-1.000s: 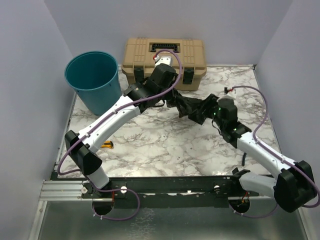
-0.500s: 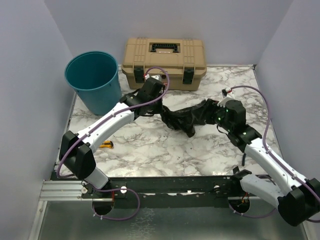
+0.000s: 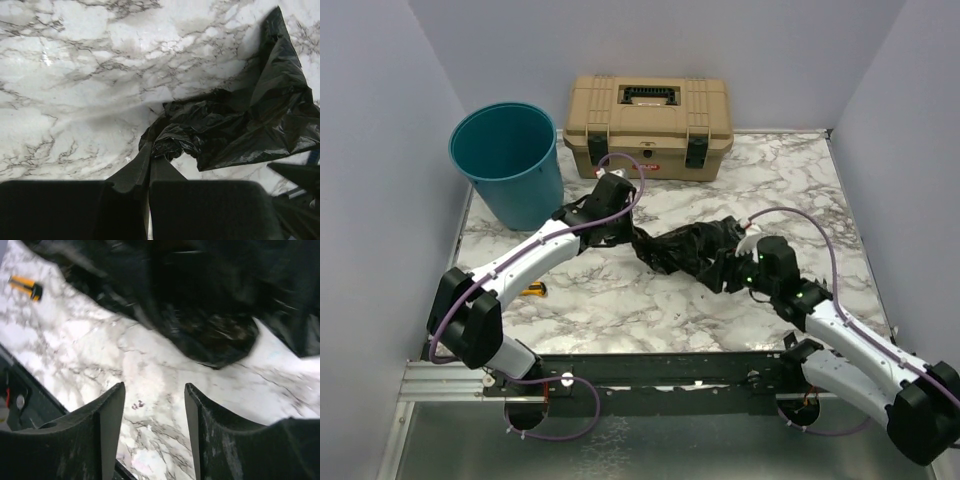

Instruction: Put the trash bags into the trash bin

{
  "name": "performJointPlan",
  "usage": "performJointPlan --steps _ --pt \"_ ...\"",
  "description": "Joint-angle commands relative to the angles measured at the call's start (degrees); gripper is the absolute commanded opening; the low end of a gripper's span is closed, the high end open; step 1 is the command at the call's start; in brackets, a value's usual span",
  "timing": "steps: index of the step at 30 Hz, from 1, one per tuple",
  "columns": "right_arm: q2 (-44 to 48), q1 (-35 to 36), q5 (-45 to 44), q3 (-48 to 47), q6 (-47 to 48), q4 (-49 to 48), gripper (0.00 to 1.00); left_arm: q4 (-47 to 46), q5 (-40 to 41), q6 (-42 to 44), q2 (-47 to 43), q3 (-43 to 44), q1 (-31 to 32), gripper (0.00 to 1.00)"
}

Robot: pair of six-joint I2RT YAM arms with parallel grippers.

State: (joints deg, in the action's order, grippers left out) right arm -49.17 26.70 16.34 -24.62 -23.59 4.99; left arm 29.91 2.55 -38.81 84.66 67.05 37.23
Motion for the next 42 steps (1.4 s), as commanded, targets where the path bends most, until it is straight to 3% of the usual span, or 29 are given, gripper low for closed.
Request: performJointPlan --steps 1,5,8,16,20,31,36,38,42 --pt "-5.41 8.41 2.23 -3.0 5.16 -6.24 0.52 -4.34 -1.07 -1.17 0.77 -0.68 -3.09 0.0" --pt "-16.49 12.4 -5.42 -8.98 6.6 -4.34 0.46 -4.42 -2.39 0.24 3.57 0.78 -3.84 0.0" --pt "-21.22 12.47 -11.17 -9.23 10.01 -11.13 0.56 -4.6 -2.49 1.09 4.64 0.97 -4.22 0.0" --pt "-33.6 12.5 -12.72 -18.98 20.24 -9.46 0.59 -4.51 -3.47 4.43 6.92 2.73 -4.95 0.0" --pt "-36.12 12.5 -14.63 -18.94 23.03 -8.89 0.59 -4.51 -3.08 5.79 7.58 3.16 -5.46 0.0" --pt "-40.22 12.54 -12.74 -18.12 26.88 -9.32 0.71 -4.16 -4.99 9.5 9.65 3.51 -7.72 0.0" --pt "-43.0 13.32 -19.95 -20.82 28.01 -8.57 0.73 -4.11 -7.36 11.11 9.9 3.91 -8.05 0.0" --pt "-44.29 14.62 -23.14 -22.01 29.62 -7.96 0.7 -3.95 -7.91 11.67 10.16 4.29 -8.14 0.0" --pt "-45.48 15.81 -29.32 -22.54 30.26 -9.33 0.46 -3.81 -9.02 12.4 10.54 4.5 -8.27 0.0"
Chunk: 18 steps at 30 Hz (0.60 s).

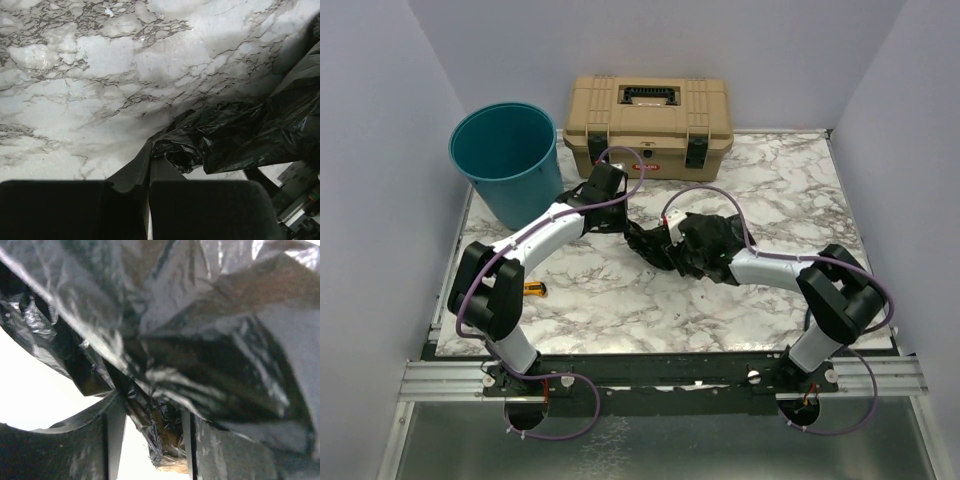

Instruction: Put the trash bags into the trash bin

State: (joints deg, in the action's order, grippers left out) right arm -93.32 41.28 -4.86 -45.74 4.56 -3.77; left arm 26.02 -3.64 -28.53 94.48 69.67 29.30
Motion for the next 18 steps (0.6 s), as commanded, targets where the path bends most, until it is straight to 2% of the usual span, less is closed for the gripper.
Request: performJointPlan --steps 1,6,8,9,12,14,16,18 --pt "-1.09 1.34 -9.15 -1.27 2.2 -1.37 0.42 0.13 -3.08 2.35 0.85 1.93 -0.38 0.0" --pt "3.18 1.52 -8.58 -1.92 1.62 0.39 0.13 0.43 -3.48 3.44 0.37 1.87 -0.38 0.0" --pt "5.98 1.52 -9.02 -3.3 0.55 2.46 0.05 0.48 -3.51 3.83 -0.11 2.11 -0.38 0.0" --pt "7.35 1.51 -9.15 -4.37 0.11 3.49 0.01 0.51 -3.86 3.95 -0.39 2.58 -0.38 0.0" --pt "12.42 1.5 -10.86 -9.5 -2.32 9.29 0.01 0.57 -6.64 4.43 -1.75 6.75 -0.47 0.0" --pt "16.98 1.48 -12.31 -14.25 -1.36 10.37 0.01 1.3 -9.92 5.18 -2.14 14.07 -0.47 0.0" --pt "19.15 1.45 -14.99 -24.13 1.64 11.78 0.01 3.24 -13.16 5.17 -0.76 27.89 -0.37 0.0" --pt "18.46 1.48 -16.14 -39.68 4.24 16.16 0.01 4.25 -16.93 4.88 1.99 46.18 -0.36 0.0"
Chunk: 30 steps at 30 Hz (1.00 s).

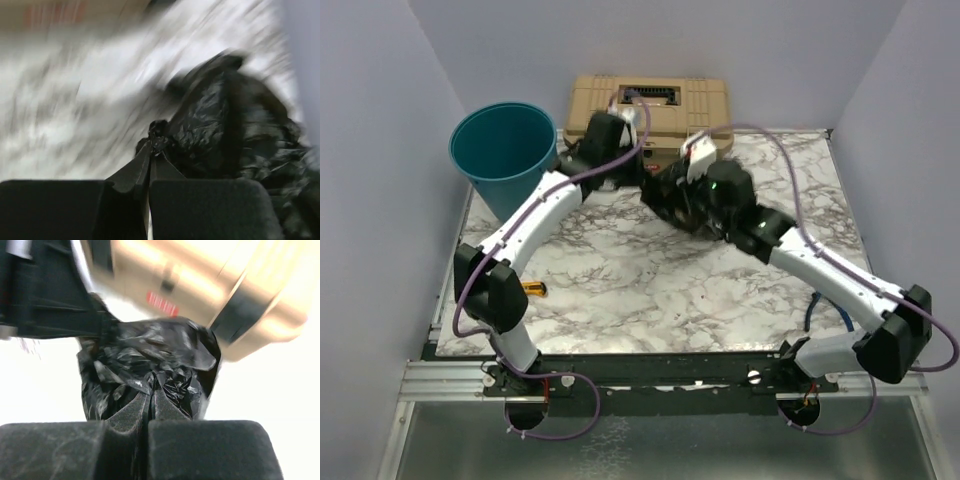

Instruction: Put the trash bags into the trash bin

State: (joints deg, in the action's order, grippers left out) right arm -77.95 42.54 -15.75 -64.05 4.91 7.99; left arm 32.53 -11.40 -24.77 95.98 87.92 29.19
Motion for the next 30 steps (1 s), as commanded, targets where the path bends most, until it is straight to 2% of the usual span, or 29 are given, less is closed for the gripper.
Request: performJointPlan --steps 1,3,4,5,6,7,9,10,11,12,14,16,18,22,24,26,28,30 --pt "2.24 0.21 -4.76 -29.55 5.0 6.51 0.01 -1.73 -9.83 1.28 2.11 36.93 -0.23 0.0" --pt "1.06 0.33 -0.23 -45.26 5.5 10.77 0.01 -2.18 -10.79 2.15 3.81 50.51 0.05 0.0" --pt "1.86 0.34 3.59 -48.84 5.51 11.55 0.01 -3.14 -12.04 3.68 3.31 53.08 0.38 0.0" --pt "3.95 0.3 6.07 -48.08 5.59 10.68 0.01 -4.34 -12.42 5.35 1.47 51.61 0.93 0.0" --pt "7.11 0.34 6.28 -43.57 5.02 9.14 0.01 -5.99 -11.49 6.72 -2.13 45.08 1.69 0.0" --pt "10.43 0.3 4.72 -35.12 3.75 7.8 0.01 -8.44 -9.67 7.97 -7.01 34.68 2.54 0.0" --pt "14.73 0.2 -0.37 -14.31 -1.7 7.88 0.01 -14.09 -2.12 7.95 -17.1 6.97 3.66 0.0" --pt "14.09 0.17 -1.93 -4.33 -6.81 9.64 0.01 -17.03 1.54 4.81 -20.98 -7.3 3.97 0.0" --pt "11.56 0.13 -1.56 2.24 -12.71 12.75 0.01 -19.71 1.91 1.08 -23.49 -18.69 4.1 0.0" --pt "8.67 0.06 0.08 5.9 -18.22 15.95 0.01 -21.79 -0.67 -1.97 -24.42 -27.06 4.48 0.0" --pt "4.36 0.11 3.01 8.33 -23.77 18.91 0.01 -22.99 -2.28 -4.53 -23.81 -33.46 7.06 0.0" --pt "4.91 0.17 5.07 6.09 -24.32 19.32 0.01 -22.97 -3.49 -3.26 -21.82 -30.96 9.1 0.0" --pt "6.74 0.17 6.77 -0.51 -21.08 18.85 0.01 -19.7 -2.85 0.79 -18.76 -23.25 10.21 0.0" --pt "6.51 0.16 4.12 -21.71 -15.6 24.37 0.01 -11.77 -0.44 8.04 -11.37 1.3 10.51 0.0" --pt "7.51 0.17 3.8 -31.73 -12.49 21.97 0.01 -8.51 1.18 10.41 -7.91 19.25 11.42 0.0" --pt "11.18 0.13 4.02 -36.33 -10.22 16.2 0.01 -8.86 3.66 12.55 -7.0 30.95 13.11 0.0" --pt "16.84 0.17 5.23 -32.54 -7.94 7.32 0.01 -13.78 6.08 13.79 -9.94 32.3 14.59 0.0" --pt "21.69 0.17 2.09 -24.32 -7.29 3.43 0.01 -21.6 9.13 12.51 -15.74 21.77 14.84 0.0"
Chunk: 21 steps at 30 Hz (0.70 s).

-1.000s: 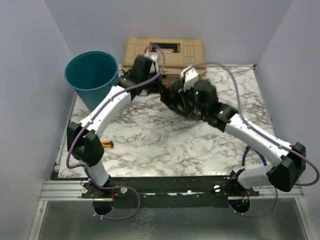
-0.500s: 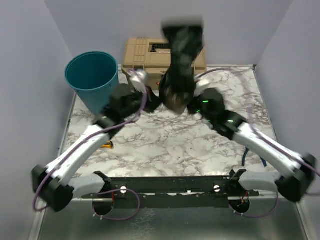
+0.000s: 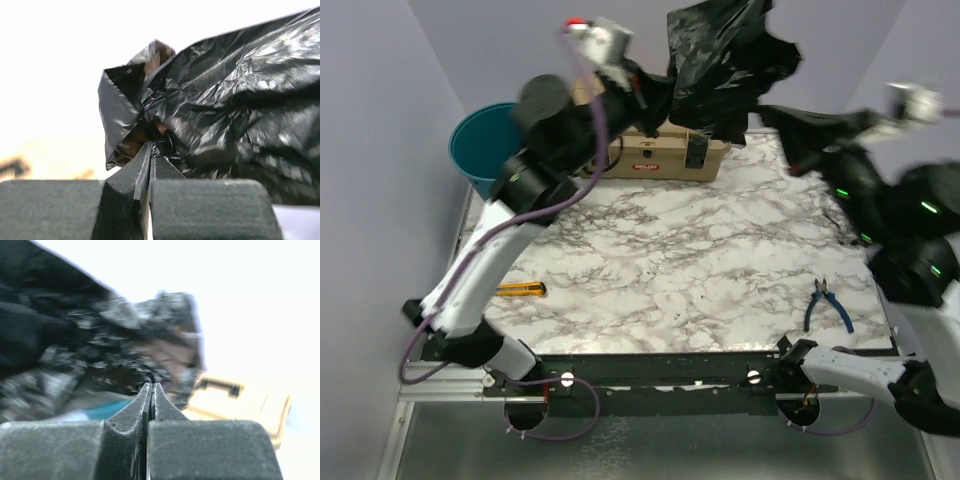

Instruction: Put the trash bags into the trash bin

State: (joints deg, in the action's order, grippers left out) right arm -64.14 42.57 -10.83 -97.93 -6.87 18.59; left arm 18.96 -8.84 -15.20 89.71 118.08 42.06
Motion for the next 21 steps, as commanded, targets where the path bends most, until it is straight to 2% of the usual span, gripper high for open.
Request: performJointPlan --steps 1,3,4,6,8,10,13,16,19,21 --pt "9.24 0.15 -5.75 14.83 3.94 -5.91 0.01 -11.44 8.07 1.96 -12.43 -15.44 2.01 0.0" --pt "8.69 0.1 -11.72 27.76 -0.81 -0.77 0.01 -12.83 12.37 -0.08 -16.1 -32.06 2.06 0.0" --pt "5.68 0.07 -11.56 33.18 -5.36 4.11 0.01 -11.65 14.35 -2.1 -16.38 -40.73 2.06 0.0" --pt "-2.88 -0.03 0.28 42.08 -13.68 11.71 0.01 -4.69 15.41 -10.47 -12.63 -54.3 2.01 0.0" --pt "-9.23 0.16 9.43 46.99 -19.2 14.4 0.01 -2.21 6.24 -17.1 -7.46 -65.02 2.12 0.0" --pt "-7.84 0.64 14.69 49.31 -19.77 13.79 0.01 -1.96 4.95 -21.55 -7.46 -70.17 4.44 0.0" --pt "0.36 0.67 11.73 45.72 -17.69 14.35 0.01 -2.01 9.35 -21.41 -14.2 -68.29 6.25 0.0" --pt "4.11 0.57 1.64 39.42 -16.96 16.98 0.01 1.41 14.88 -17.25 -16.16 -60.58 5.95 0.0" --pt "7.03 0.45 -5.94 37.08 -20.01 17.68 0.01 6.23 12.79 -13.87 -14.98 -51.73 5.36 0.0" --pt "9.86 0.5 -6.28 38.82 -21.38 15.2 0.01 7.27 6.22 -12.74 -14.39 -46.44 5.34 0.0"
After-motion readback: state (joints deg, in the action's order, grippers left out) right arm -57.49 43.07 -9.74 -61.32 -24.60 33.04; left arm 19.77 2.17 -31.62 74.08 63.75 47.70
